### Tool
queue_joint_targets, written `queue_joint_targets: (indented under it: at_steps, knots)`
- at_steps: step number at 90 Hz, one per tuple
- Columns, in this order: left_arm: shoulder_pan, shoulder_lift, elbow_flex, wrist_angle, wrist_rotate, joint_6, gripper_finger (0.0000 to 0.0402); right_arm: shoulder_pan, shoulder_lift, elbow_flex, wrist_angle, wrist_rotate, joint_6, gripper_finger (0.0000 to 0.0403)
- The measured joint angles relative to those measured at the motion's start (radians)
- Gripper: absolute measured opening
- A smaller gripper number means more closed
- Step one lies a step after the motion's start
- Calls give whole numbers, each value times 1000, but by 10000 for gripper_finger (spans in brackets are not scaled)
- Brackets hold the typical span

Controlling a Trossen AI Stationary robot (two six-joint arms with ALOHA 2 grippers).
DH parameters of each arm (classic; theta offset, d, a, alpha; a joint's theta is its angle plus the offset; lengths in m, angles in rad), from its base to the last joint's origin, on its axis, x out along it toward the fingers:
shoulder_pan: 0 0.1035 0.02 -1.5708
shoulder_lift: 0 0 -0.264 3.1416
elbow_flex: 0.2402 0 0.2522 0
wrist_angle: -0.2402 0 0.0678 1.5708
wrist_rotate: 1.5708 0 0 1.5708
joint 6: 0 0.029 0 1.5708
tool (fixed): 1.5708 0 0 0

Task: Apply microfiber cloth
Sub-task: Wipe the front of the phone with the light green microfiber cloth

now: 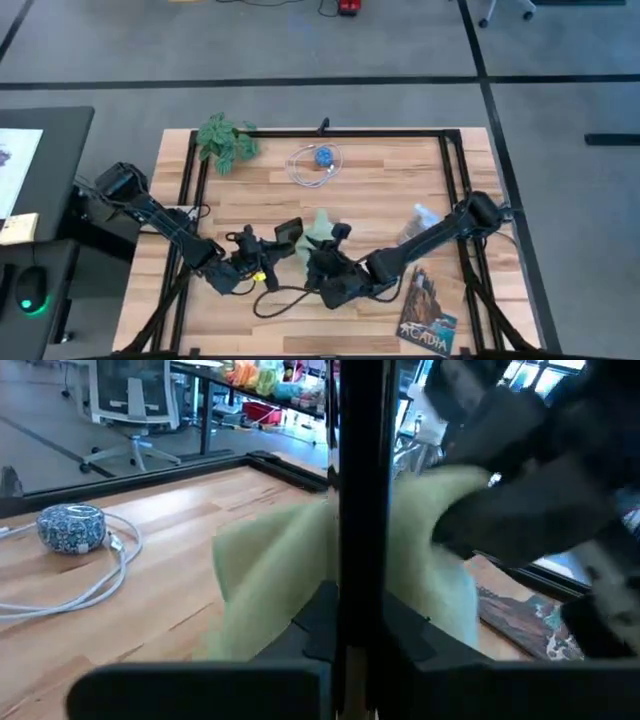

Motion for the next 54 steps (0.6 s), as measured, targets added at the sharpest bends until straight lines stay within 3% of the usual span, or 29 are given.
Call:
queue_joint_targets:
  at_steps: [15,26,43,54]
  knots:
    - [0,0,0,1,11,0,7,1,-13,1,226,-30,-269,0]
    - [0,0,0,2,15,1,7,-16,-14,2,269,-178,-421,0]
    - [0,0,0,6,13,1,7,-72,-13,2,264,-365,-457,1]
    - [2,0,0,3,8,0,7,-107,-13,2,230,-408,-437,1]
